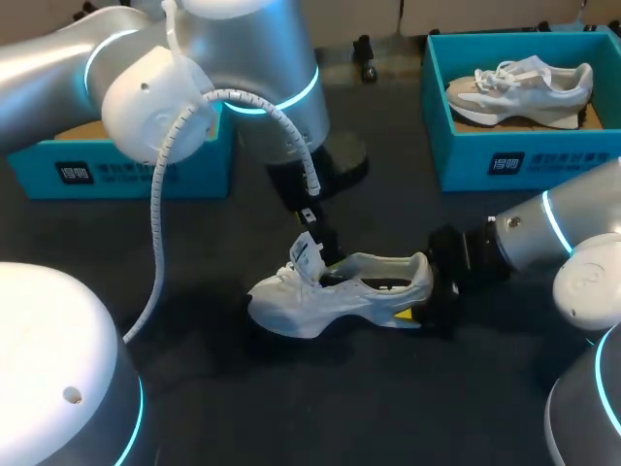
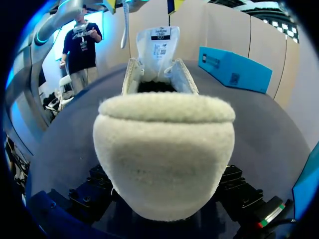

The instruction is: Take the shoe out of the shoebox, open the shoe tongue, remove and reinsert the insole, then place the shoe into the shoebox

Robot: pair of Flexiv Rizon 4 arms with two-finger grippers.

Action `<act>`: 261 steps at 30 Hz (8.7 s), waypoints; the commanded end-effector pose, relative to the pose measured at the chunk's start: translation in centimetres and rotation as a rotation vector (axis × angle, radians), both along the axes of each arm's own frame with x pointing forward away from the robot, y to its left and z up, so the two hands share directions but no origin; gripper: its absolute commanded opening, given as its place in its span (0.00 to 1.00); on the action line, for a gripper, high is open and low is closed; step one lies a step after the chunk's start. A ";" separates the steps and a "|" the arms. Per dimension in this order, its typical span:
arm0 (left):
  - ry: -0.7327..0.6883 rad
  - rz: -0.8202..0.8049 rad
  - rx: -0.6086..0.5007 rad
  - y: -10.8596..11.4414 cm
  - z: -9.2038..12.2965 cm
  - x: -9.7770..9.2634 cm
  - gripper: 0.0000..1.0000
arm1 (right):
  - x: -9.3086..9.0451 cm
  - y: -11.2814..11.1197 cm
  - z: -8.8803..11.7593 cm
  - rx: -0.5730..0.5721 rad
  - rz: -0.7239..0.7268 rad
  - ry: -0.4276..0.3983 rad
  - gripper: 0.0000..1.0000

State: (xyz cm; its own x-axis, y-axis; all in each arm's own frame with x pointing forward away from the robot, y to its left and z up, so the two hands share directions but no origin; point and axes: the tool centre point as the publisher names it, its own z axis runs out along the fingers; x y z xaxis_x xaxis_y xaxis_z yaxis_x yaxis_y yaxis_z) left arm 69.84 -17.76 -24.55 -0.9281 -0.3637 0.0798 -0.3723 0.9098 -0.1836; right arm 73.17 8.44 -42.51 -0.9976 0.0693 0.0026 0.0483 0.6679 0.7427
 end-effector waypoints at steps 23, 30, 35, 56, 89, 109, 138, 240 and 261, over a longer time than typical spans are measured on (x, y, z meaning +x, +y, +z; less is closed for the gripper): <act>0.027 -0.365 0.004 -7.2 -5.3 -0.5 0.00 | 0.0 0.2 -0.2 -0.004 -0.002 -0.001 0.00; 0.006 -0.364 0.002 -8.8 -7.3 0.3 0.00 | 0.0 0.2 -0.2 -0.004 -0.002 -0.001 0.00; 0.017 -0.388 0.025 -9.0 -8.6 1.1 0.00 | 0.0 0.2 -0.2 -0.004 -0.002 -0.001 0.00; 0.060 -0.464 0.080 -7.1 -11.3 1.5 0.00 | 0.0 0.2 -0.2 -0.004 -0.002 -0.001 0.00; 0.043 -0.532 0.087 -6.8 -15.5 0.9 0.39 | 0.0 0.2 -0.2 -0.004 -0.002 -0.001 0.00; -0.014 -0.529 0.068 -6.0 -17.4 2.6 0.00 | 0.0 0.2 -0.2 -0.004 -0.002 -0.001 0.00; 0.094 -0.447 -0.009 -5.4 -11.4 4.4 0.00 | 0.0 0.2 -0.2 -0.004 -0.002 -0.001 0.00; -0.267 -0.596 -0.402 -10.5 -8.8 0.7 0.41 | 0.0 0.2 -0.2 -0.004 -0.002 -0.001 0.00; -0.229 -0.540 -0.454 -11.2 -7.4 0.6 0.00 | 0.0 0.2 -0.2 -0.004 -0.002 -0.001 0.00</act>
State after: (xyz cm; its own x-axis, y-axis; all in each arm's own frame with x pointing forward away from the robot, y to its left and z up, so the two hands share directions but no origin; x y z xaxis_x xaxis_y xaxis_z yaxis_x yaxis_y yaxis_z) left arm 70.32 -29.43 -32.55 -0.9789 0.1724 -0.1094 0.2033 0.7718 -0.6024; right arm 73.24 8.42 -42.51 -0.9975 0.0699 0.0023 0.0485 0.6678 0.7428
